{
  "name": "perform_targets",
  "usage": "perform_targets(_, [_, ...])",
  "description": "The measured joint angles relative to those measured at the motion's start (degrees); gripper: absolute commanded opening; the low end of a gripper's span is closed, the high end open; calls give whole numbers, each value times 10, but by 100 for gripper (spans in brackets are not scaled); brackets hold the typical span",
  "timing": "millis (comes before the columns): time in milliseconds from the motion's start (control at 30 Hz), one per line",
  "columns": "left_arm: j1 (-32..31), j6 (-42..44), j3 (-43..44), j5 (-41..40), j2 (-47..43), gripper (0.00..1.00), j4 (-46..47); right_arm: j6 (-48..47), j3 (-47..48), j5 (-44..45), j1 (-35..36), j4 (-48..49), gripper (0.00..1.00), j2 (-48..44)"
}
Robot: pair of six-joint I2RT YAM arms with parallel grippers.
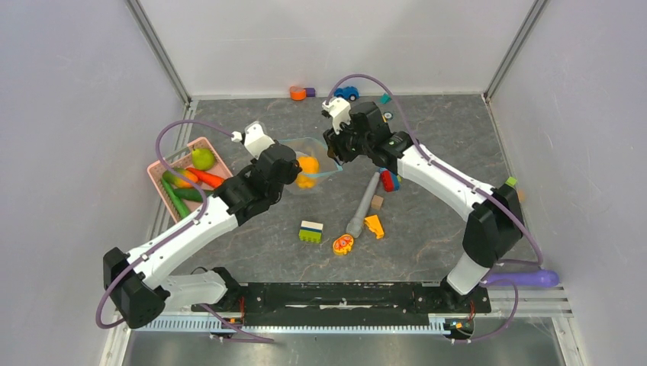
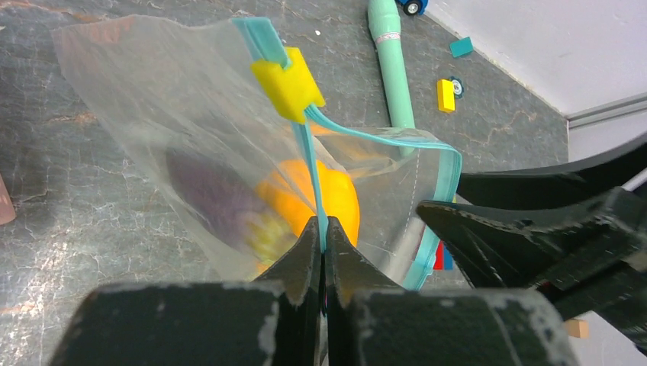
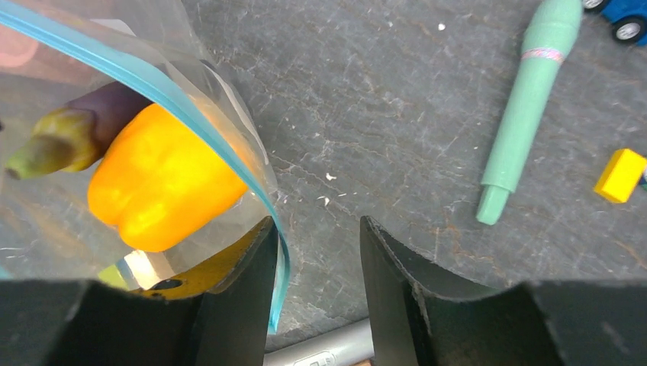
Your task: Place the food in the zip-top bag and seal the zipper
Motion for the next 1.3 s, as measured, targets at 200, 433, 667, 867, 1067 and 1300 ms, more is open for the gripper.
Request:
perform_targets(200, [8, -13, -9, 4, -17, 2, -3, 12, 3, -19, 2, -7, 44, 27])
perform_targets(433, [27, -26, -10, 3, -30, 2, -9, 11, 21, -27, 10, -20, 37, 32])
perform_targets(667, [37, -26, -14, 0, -65, 2, -9, 15, 31, -43, 16, -17, 17, 45])
perform_targets(867, [45, -22, -26, 5, -82, 2, -9, 22, 31, -59, 17, -6, 0, 50])
perform_targets(1067, [47, 25, 11, 37, -34, 3, -43, 12, 20, -71, 17, -9, 0, 33])
perform_targets(1300, [48, 65, 59, 81, 26, 10, -83, -18, 19, -54, 13, -60, 0, -26])
